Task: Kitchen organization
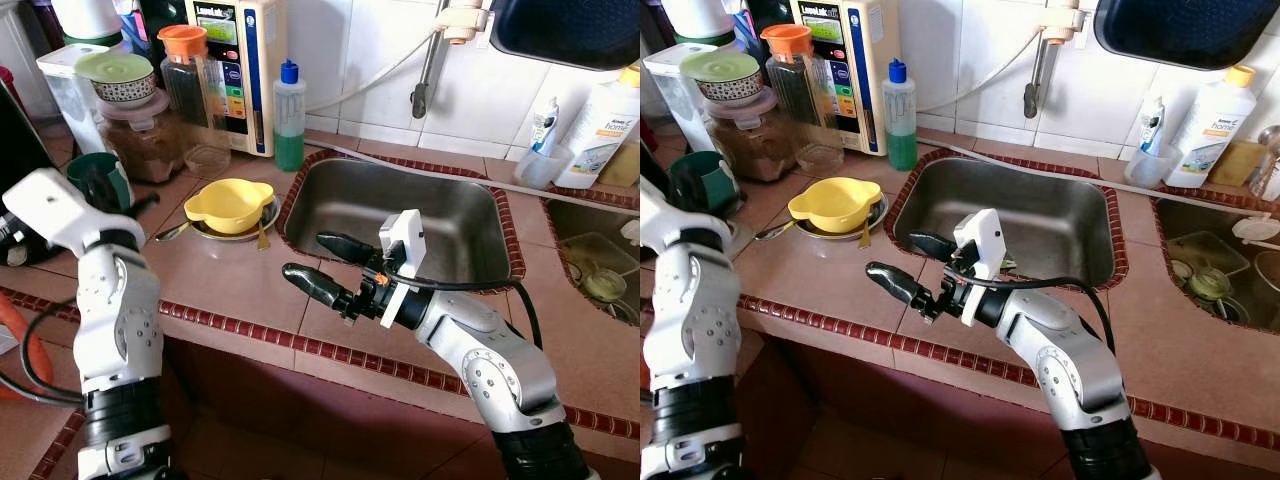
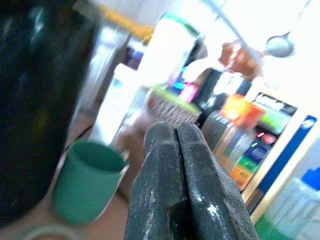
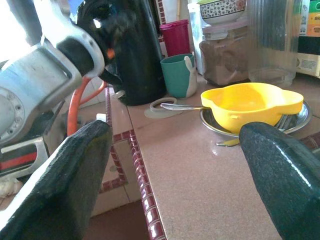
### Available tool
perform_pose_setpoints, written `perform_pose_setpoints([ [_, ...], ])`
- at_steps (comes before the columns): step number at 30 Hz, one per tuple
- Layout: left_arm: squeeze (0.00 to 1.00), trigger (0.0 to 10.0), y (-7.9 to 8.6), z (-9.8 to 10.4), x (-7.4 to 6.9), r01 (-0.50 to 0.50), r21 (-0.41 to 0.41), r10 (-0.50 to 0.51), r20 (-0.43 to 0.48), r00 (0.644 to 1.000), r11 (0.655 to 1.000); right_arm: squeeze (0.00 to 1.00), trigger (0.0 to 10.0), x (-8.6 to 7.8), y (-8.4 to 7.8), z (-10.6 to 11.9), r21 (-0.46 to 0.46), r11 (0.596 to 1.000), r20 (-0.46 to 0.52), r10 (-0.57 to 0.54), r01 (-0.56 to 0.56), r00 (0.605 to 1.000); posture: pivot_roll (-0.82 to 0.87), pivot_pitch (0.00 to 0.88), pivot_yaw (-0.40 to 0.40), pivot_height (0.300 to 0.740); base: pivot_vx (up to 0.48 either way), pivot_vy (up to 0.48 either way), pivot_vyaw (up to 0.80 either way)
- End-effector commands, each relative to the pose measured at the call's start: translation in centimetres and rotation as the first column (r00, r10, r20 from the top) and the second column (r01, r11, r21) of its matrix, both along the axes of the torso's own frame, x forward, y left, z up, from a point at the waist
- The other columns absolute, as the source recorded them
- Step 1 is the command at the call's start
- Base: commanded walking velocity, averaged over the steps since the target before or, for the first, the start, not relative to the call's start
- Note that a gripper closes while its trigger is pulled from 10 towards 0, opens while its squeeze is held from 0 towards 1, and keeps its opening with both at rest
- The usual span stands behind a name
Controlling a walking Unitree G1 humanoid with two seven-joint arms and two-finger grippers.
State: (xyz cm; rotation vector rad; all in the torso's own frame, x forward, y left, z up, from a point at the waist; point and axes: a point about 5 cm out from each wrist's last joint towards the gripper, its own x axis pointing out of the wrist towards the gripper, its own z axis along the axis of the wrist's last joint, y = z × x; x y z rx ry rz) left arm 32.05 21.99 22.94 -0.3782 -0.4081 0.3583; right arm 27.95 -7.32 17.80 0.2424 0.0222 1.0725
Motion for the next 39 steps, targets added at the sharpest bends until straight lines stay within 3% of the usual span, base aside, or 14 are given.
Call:
perform_pose_setpoints([
  [1,0.00,0.0,-1.1,1.3,0.1,0.037,0.085,-0.041,0.044,0.998,0.996,0.00,10.0,0.3,-0.3,0.5,0.002,1.000,0.024,-0.020,0.020,1.000,0.05,0.009,0.012,0.740,0.000,0.000,0.00],
  [6,0.00,0.0,-2.5,2.2,0.1,0.078,0.185,-0.094,0.077,0.993,0.980,0.00,10.0,0.4,-0.3,0.5,0.001,1.000,0.025,-0.022,0.022,0.999,0.04,0.010,0.012,0.740,0.000,0.000,0.00],
  [10,0.00,0.0,-3.2,1.8,0.3,0.107,0.155,-0.117,0.057,0.991,0.982,0.00,10.0,0.4,-0.3,0.5,0.000,1.000,0.025,-0.028,0.028,0.999,0.04,0.011,0.013,0.740,0.000,0.000,0.00],
  [11,0.00,2.3,-3.1,1.6,0.3,0.100,0.135,-0.107,0.046,0.993,0.986,0.00,10.0,0.4,-0.3,0.5,0.000,1.000,0.025,-0.031,0.031,0.999,0.04,0.012,0.012,0.740,0.000,0.000,0.00],
  [12,0.00,5.3,-2.8,1.4,0.2,0.094,0.105,-0.098,0.039,0.994,0.990,0.00,10.0,0.4,-0.3,0.5,0.000,0.999,0.024,-0.033,0.033,0.999,0.04,0.012,0.012,0.740,0.000,0.000,0.00],
  [13,0.00,10.0,-2.5,1.2,0.2,0.084,0.073,-0.087,0.035,0.996,0.994,0.00,10.0,0.4,-0.3,0.5,0.000,0.999,0.023,-0.035,0.035,0.999,0.04,0.013,0.010,0.740,0.000,0.000,0.00],
  [14,1.00,10.0,-2.0,0.9,0.2,0.068,0.031,-0.069,0.031,0.997,0.997,0.00,10.0,0.4,-0.3,0.4,0.000,0.999,0.022,-0.035,0.035,0.999,0.04,0.013,0.010,0.740,0.000,0.000,0.00],
  [16,1.00,10.0,-0.5,-0.7,0.1,0.011,-0.079,-0.013,-0.019,1.000,0.997,0.00,10.0,0.3,-0.2,0.2,-0.004,0.999,0.018,-0.032,0.033,0.999,0.04,0.016,0.007,0.740,0.000,0.000,0.00],
  [18,1.00,10.0,0.0,-1.7,0.0,-0.017,-0.120,0.011,-0.054,0.998,0.993,0.00,10.0,0.3,-0.2,0.2,-0.005,1.000,0.017,-0.030,0.030,0.999,0.04,0.016,0.007,0.740,0.000,0.000,0.00],
  [26,1.00,10.0,-0.2,-4.7,-0.1,-0.034,-0.262,-0.001,-0.130,0.991,0.965,0.00,10.0,0.0,-0.1,0.2,-0.016,0.999,0.022,-0.034,0.035,0.999,0.03,0.025,0.005,0.740,0.000,0.000,0.00],
  [34,1.00,10.0,-0.6,-6.9,0.2,-0.017,-0.302,-0.043,-0.190,0.981,0.953,0.00,10.0,-0.4,0.2,0.0,-0.005,0.998,0.015,-0.061,0.061,0.998,0.02,0.024,0.001,0.740,0.000,0.000,0.00],
  [39,1.00,10.0,-0.7,-7.9,0.3,0.010,-0.243,-0.067,-0.229,0.971,0.970,0.00,10.0,-1.1,0.5,-0.6,-0.009,0.996,0.003,-0.083,0.083,0.997,0.02,0.025,0.001,0.740,0.000,0.000,0.00],
])
